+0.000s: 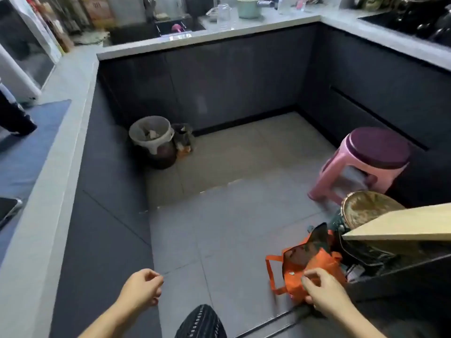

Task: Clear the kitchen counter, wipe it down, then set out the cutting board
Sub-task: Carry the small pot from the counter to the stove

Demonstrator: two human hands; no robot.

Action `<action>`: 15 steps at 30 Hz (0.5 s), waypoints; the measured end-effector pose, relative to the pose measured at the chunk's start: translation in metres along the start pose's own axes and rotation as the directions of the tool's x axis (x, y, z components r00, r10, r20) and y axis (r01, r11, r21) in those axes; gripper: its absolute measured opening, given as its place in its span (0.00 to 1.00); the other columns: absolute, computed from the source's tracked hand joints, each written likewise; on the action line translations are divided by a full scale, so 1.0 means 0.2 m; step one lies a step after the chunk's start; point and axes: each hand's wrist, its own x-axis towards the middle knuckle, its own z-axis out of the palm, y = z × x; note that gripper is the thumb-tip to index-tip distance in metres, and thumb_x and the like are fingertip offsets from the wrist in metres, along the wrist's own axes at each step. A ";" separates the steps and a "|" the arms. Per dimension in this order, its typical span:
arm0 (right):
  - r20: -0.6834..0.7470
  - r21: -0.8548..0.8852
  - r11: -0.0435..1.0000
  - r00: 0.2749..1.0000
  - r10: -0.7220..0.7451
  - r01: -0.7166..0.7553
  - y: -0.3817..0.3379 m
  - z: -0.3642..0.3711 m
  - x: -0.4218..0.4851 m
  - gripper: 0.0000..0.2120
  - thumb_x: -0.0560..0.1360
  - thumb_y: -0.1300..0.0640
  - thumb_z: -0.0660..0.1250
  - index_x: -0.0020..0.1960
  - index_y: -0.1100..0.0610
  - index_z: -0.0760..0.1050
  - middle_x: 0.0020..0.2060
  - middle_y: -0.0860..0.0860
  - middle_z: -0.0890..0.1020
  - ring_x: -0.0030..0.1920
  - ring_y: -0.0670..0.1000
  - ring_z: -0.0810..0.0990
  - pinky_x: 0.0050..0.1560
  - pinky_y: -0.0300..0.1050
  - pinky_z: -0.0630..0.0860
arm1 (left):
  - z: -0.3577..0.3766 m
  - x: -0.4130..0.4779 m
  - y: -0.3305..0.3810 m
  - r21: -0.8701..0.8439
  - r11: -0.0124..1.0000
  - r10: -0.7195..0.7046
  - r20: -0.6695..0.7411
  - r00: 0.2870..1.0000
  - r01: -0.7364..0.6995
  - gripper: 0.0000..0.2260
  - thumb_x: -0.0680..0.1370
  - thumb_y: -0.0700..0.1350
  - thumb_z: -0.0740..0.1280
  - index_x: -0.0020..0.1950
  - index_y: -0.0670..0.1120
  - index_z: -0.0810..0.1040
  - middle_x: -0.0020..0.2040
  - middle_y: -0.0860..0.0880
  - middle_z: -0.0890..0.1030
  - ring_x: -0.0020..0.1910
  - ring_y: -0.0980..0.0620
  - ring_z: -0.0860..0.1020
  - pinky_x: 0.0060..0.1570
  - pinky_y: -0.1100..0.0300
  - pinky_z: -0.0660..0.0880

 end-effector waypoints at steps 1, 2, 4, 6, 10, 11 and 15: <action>0.010 -0.005 1.000 1.000 0.000 0.000 0.01 0.01 0.04 0.01 0.74 0.59 0.65 0.45 0.55 0.73 0.40 0.54 0.79 0.49 0.60 0.82 0.38 0.43 0.72 | 0.01 0.03 -0.01 0.021 1.000 0.010 -0.003 1.000 -0.010 0.07 0.74 0.35 0.62 0.36 0.40 0.74 0.25 0.45 0.73 0.21 0.51 0.66 0.15 0.69 0.61; 0.013 -0.017 1.000 1.000 0.024 -0.023 0.00 0.01 0.08 0.02 0.74 0.59 0.65 0.47 0.56 0.73 0.42 0.55 0.80 0.49 0.60 0.82 0.43 0.45 0.73 | 0.01 0.07 -0.01 0.042 0.999 -0.015 -0.026 1.000 0.016 0.07 0.74 0.35 0.62 0.36 0.40 0.74 0.25 0.45 0.73 0.20 0.50 0.67 0.17 0.69 0.61; 0.041 -0.067 0.997 0.998 0.036 -0.034 -0.06 0.02 0.15 0.05 0.74 0.58 0.64 0.50 0.57 0.74 0.45 0.55 0.80 0.48 0.57 0.81 0.49 0.44 0.73 | 0.01 0.12 0.02 0.074 0.995 -0.062 -0.033 0.998 0.064 0.05 0.73 0.36 0.62 0.37 0.40 0.74 0.24 0.46 0.74 0.20 0.50 0.68 0.20 0.68 0.62; 0.058 -0.084 0.996 0.998 0.021 -0.016 -0.17 0.05 0.24 0.06 0.74 0.59 0.63 0.51 0.58 0.75 0.43 0.54 0.79 0.45 0.53 0.79 0.45 0.41 0.70 | 0.01 0.22 0.07 0.083 0.993 -0.086 -0.047 0.995 0.090 0.05 0.73 0.37 0.63 0.38 0.38 0.75 0.22 0.46 0.74 0.18 0.50 0.68 0.20 0.67 0.62; 0.051 0.035 0.999 0.998 -0.021 0.019 -0.47 0.12 0.54 0.03 0.73 0.61 0.63 0.43 0.54 0.72 0.38 0.52 0.79 0.42 0.56 0.80 0.49 0.49 0.76 | 0.01 0.50 0.19 0.129 0.985 -0.104 -0.058 0.993 0.111 0.05 0.70 0.36 0.67 0.36 0.36 0.78 0.22 0.43 0.77 0.22 0.47 0.73 0.27 0.61 0.69; 0.047 0.060 0.998 0.998 -0.037 0.034 -0.56 0.13 0.63 0.05 0.73 0.61 0.63 0.42 0.52 0.72 0.35 0.51 0.79 0.39 0.55 0.81 0.45 0.48 0.76 | 0.01 0.58 0.24 0.142 0.984 -0.103 -0.061 0.993 0.111 0.05 0.69 0.36 0.68 0.34 0.35 0.78 0.24 0.42 0.79 0.26 0.46 0.76 0.32 0.59 0.70; 0.039 0.167 0.985 0.998 -0.057 0.050 -0.97 0.08 1.00 0.05 0.74 0.61 0.62 0.42 0.52 0.72 0.35 0.52 0.78 0.30 0.51 0.78 0.35 0.43 0.70 | -0.04 0.98 0.51 0.130 0.987 -0.086 -0.058 0.995 0.093 0.11 0.69 0.35 0.69 0.25 0.39 0.75 0.33 0.41 0.80 0.39 0.45 0.78 0.39 0.58 0.69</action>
